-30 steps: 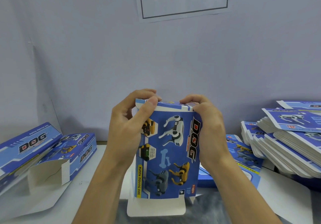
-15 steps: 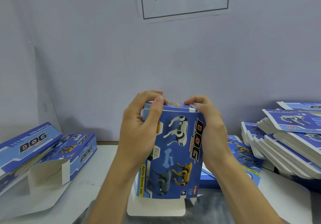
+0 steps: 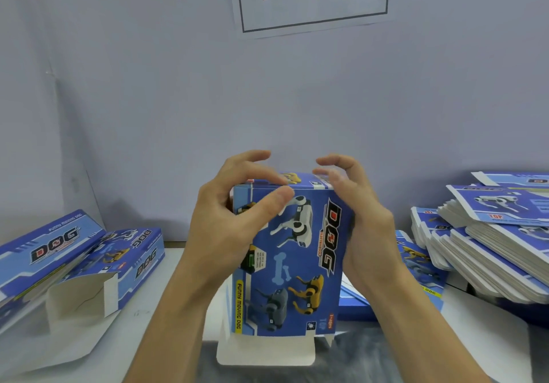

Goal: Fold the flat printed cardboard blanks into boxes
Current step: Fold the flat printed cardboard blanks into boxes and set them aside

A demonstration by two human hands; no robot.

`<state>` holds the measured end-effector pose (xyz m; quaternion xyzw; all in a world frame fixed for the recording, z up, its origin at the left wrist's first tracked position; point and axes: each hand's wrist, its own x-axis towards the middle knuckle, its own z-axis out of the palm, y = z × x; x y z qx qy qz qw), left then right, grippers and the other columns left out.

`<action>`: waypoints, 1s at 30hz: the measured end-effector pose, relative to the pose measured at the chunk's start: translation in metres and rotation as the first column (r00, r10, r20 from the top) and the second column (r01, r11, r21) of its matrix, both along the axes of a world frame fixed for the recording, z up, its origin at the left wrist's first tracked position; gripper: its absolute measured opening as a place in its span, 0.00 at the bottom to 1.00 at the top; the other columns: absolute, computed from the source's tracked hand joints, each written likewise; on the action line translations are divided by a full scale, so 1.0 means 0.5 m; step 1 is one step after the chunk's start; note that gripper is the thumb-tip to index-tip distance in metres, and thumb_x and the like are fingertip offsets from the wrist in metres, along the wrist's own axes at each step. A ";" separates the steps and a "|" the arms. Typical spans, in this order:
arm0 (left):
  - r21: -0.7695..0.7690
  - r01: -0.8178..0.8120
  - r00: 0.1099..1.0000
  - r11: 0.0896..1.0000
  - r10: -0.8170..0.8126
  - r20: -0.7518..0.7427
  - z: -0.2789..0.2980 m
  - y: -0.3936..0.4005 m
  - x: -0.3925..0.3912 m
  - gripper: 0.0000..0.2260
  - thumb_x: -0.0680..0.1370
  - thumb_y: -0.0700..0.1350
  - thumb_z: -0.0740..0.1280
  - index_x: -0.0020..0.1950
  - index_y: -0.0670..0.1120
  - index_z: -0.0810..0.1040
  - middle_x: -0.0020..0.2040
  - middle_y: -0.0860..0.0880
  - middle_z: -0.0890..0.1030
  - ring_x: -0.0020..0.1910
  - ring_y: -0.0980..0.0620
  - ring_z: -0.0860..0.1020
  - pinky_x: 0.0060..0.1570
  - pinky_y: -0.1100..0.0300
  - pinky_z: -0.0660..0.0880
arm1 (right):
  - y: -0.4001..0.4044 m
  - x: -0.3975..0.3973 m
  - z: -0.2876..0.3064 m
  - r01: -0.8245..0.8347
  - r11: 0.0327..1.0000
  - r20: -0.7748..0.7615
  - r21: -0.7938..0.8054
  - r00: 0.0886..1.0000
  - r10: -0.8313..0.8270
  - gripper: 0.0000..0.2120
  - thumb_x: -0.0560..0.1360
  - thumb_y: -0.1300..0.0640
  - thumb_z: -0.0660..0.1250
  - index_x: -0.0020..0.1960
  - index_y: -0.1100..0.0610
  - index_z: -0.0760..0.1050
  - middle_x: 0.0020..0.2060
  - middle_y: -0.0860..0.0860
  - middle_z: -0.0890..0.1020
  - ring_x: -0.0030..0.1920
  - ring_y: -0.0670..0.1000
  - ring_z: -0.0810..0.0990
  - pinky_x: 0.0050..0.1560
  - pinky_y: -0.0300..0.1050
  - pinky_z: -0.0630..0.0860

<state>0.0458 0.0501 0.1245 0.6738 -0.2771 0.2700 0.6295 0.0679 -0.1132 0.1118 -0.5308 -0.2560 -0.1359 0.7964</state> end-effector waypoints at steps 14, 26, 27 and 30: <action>0.043 -0.181 0.983 0.983 0.181 -0.010 0.010 0.029 0.006 0.14 0.64 0.57 0.76 0.48 0.57 0.86 0.60 0.58 0.82 0.57 0.51 0.83 0.44 0.54 0.84 | 0.018 -0.010 0.002 0.150 0.987 0.007 -0.055 0.989 -0.150 0.13 0.71 0.45 0.71 0.55 0.43 0.80 0.56 0.48 0.82 0.57 0.56 0.83 0.52 0.53 0.81; -0.593 -0.528 0.822 0.609 0.542 -0.175 0.013 0.091 0.029 0.14 0.71 0.59 0.77 0.52 0.56 0.86 0.46 0.52 0.86 0.42 0.55 0.86 0.30 0.65 0.79 | 0.018 -0.053 0.053 -0.083 0.648 -0.196 -0.757 0.975 -0.104 0.30 0.83 0.42 0.54 0.41 0.63 0.83 0.31 0.53 0.85 0.25 0.51 0.78 0.28 0.37 0.69; -0.622 -0.532 0.823 0.575 0.524 -0.221 0.008 0.090 0.034 0.15 0.70 0.60 0.77 0.54 0.57 0.85 0.51 0.51 0.85 0.46 0.54 0.86 0.30 0.64 0.79 | 0.024 -0.052 0.047 -0.141 0.560 -0.245 -0.816 0.963 -0.115 0.31 0.82 0.38 0.53 0.45 0.61 0.83 0.34 0.52 0.87 0.28 0.50 0.81 0.32 0.39 0.71; -0.602 -0.575 0.817 0.554 0.432 -0.382 -0.005 0.077 0.054 0.17 0.70 0.63 0.76 0.56 0.62 0.80 0.60 0.49 0.81 0.52 0.49 0.85 0.35 0.57 0.81 | 0.037 -0.033 0.022 -0.126 0.552 -0.299 -0.824 0.924 -0.237 0.32 0.78 0.31 0.54 0.51 0.58 0.81 0.43 0.50 0.87 0.38 0.51 0.87 0.40 0.43 0.77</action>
